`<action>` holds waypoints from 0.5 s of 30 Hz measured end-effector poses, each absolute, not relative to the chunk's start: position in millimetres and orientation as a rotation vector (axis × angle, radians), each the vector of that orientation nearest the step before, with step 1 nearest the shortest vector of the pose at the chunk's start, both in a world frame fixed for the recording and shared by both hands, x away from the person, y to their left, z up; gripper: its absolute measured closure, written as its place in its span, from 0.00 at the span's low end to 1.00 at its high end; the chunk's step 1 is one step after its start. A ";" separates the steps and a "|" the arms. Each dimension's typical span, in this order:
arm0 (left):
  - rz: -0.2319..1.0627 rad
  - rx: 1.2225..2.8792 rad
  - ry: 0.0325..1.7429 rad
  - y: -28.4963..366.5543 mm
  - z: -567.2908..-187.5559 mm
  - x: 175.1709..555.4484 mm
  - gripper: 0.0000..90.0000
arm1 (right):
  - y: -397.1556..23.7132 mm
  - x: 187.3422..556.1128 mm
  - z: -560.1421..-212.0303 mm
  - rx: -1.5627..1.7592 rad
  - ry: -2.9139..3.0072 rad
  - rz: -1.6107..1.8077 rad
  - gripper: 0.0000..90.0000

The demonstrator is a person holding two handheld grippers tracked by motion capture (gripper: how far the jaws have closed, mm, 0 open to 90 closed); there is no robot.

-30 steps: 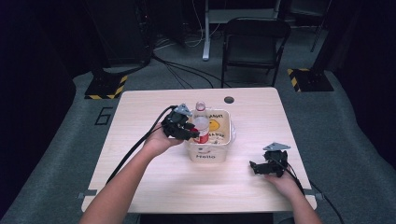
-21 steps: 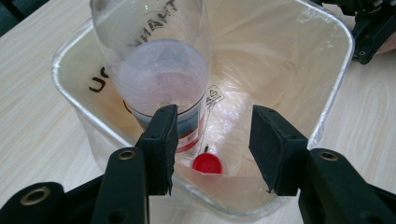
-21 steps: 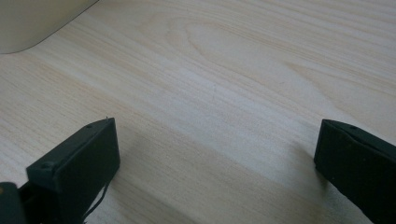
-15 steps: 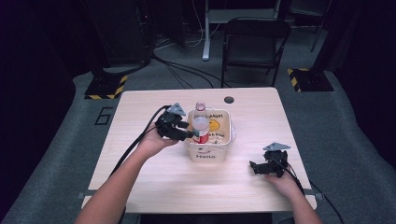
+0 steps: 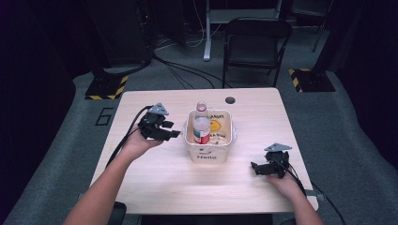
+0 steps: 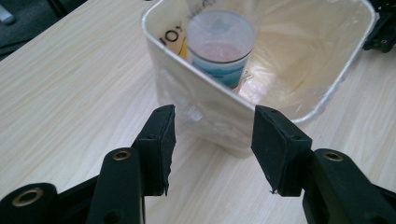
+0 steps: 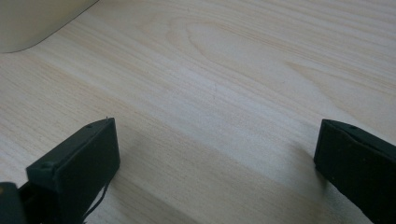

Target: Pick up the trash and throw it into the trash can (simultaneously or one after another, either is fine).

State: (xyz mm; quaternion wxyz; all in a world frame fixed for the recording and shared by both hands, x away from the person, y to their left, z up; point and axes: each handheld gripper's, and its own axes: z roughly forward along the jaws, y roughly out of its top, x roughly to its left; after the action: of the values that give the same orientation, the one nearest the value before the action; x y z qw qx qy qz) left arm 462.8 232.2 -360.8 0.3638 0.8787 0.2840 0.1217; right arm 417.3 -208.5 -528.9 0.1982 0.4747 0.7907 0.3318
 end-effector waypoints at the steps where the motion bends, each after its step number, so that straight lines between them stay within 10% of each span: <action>1: 0.305 2.249 0.732 235.4 -361.7 461.9 0.55 | -208.7 417.6 -528.9 1.323 2.213 0.929 0.00; 15: 0.334 2.201 0.779 265.8 -386.1 449.8 0.54 | -208.5 417.3 -528.9 1.328 2.212 0.928 0.00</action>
State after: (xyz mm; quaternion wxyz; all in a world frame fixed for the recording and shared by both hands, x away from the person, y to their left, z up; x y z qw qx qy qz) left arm 449.8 265.8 -386.1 0.3815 0.8626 0.3054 0.1308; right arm 417.3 -208.5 -528.9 0.1985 0.4747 0.7907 0.3318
